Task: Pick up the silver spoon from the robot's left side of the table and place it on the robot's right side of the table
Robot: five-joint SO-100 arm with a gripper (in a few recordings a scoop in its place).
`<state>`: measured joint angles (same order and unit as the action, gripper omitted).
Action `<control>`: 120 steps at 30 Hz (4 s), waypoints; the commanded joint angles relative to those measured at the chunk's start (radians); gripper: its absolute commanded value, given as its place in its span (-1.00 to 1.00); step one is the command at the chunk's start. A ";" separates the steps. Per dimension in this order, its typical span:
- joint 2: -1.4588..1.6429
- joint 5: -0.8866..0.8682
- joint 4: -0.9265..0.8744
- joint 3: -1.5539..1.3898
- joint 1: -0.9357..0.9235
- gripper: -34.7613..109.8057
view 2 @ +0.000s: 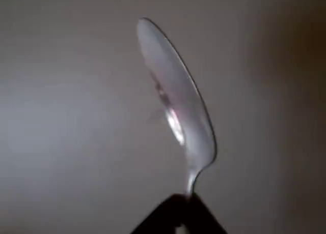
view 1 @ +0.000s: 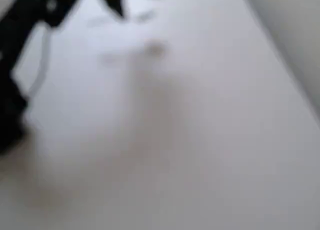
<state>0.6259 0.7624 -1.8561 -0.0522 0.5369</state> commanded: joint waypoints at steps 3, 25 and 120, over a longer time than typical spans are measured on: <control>0.509 -0.005 -0.002 -0.278 -0.026 -0.54; 1.284 0.712 0.629 -1.678 -0.982 -0.54; 2.666 -0.505 0.502 -2.899 -0.782 -0.54</control>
<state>3.2904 0.2439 -1.3545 -2.9406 -0.2500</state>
